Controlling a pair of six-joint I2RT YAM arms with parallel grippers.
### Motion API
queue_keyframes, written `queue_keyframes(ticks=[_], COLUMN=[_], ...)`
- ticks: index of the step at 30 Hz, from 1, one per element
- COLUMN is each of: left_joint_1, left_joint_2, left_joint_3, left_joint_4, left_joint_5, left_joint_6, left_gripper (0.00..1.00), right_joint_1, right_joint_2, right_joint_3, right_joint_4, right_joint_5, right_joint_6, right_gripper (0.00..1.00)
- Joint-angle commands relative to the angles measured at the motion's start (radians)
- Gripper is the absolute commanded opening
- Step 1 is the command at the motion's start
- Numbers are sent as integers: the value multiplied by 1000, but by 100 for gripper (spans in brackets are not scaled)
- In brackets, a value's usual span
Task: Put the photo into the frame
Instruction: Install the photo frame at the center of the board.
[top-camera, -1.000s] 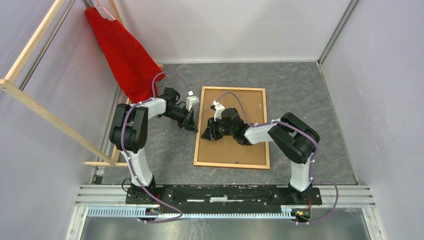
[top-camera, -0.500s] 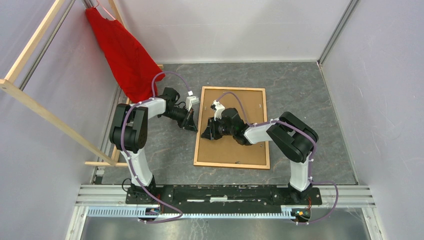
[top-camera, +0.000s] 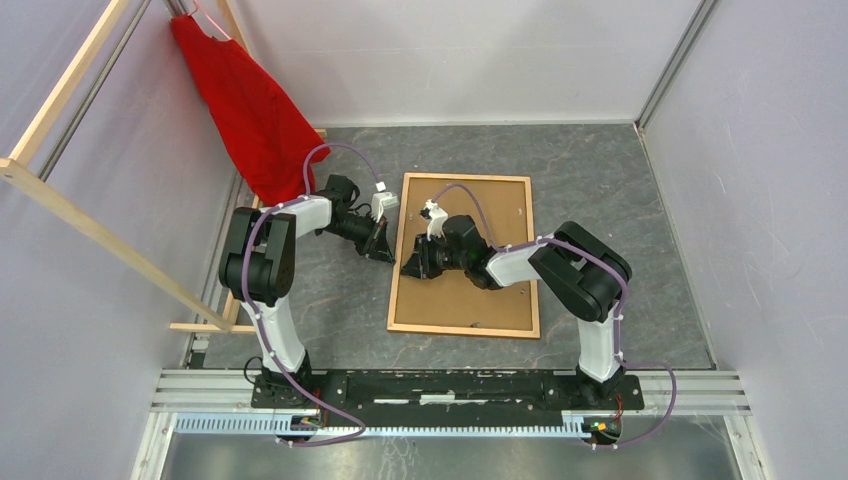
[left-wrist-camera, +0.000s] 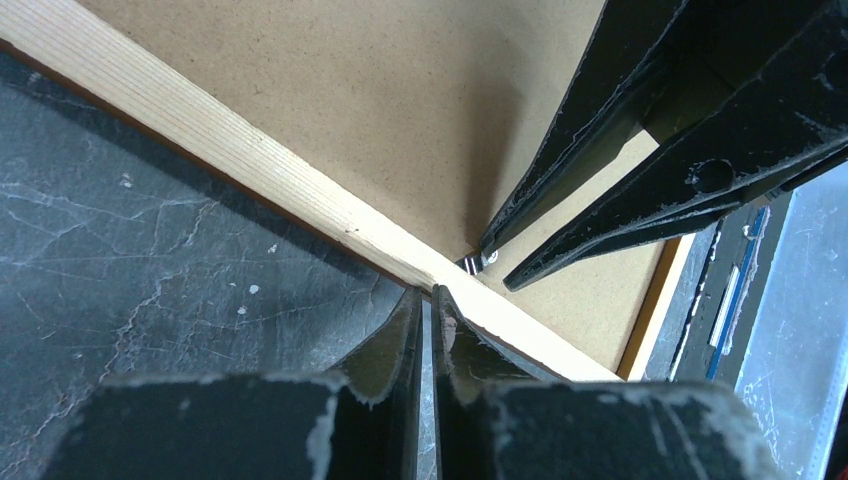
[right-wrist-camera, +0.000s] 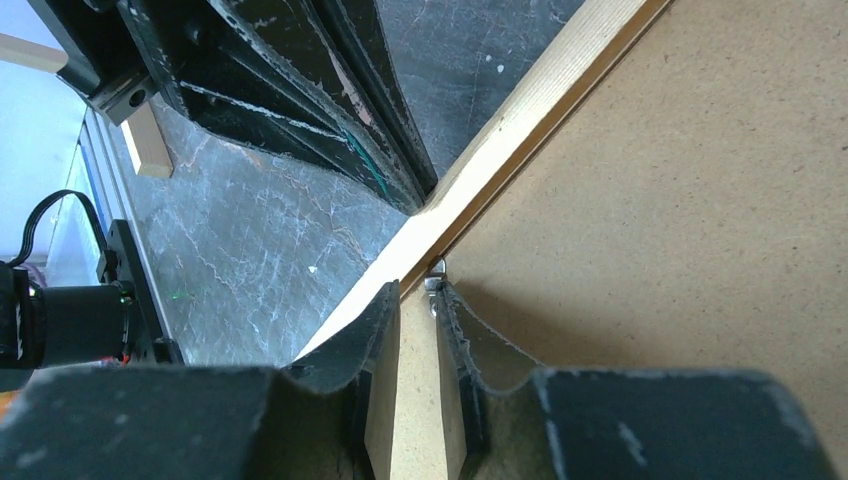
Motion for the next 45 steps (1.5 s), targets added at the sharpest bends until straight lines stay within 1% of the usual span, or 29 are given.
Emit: queue_keyframes(ticks=[1,5,11,18,22,25,27,30,35,38,40,42,45], left_joint_1=[-10,-10,-10,-11,-9,-7,-7,-7,-7,-7,-8,-7,-7], left_joint_2=[9,7,4,3,4,1,-1,-2,-2,1,0,-2,-5], left_joint_3=[-7,-8,-10,-11,-6,-1,1,1,-1,1,2,2,2], left_joint_4=[23,23,23,23,23,23,23,23,22,22,22,22,22], left_joint_5=[-11,-12,-17,-20,-26,-25,-25,-25,-25,-25,-24,-23,-25], left_joint_6=[20,22,24,24,21,17,17,17,16,15,15,12,10], left_gripper=[11,11,10,10,10,10,10,10,9,9,9,9,10], right_joint_1=[-7,-6,-7,-39,-83,-117,-125,-126,-99,-70,-62,-65,-78], right_joint_2=[22,46,63,42,4,-34,-45,-40,-49,-60,-64,-65,-50], right_joint_3=[29,45,62,88,86,62,53,48,-29,-79,-99,-102,-60], right_joint_4=[-17,-19,-16,-56,-63,-37,-35,-31,39,75,96,103,85], right_joint_5=[-57,-101,-132,-122,-108,-93,-87,-87,-80,-65,-48,-38,-25], right_joint_6=[-26,-27,-37,-57,-62,-51,-51,-42,1,22,35,40,34], right_gripper=[24,22,22,22,27,31,35,37,36,30,29,29,29])
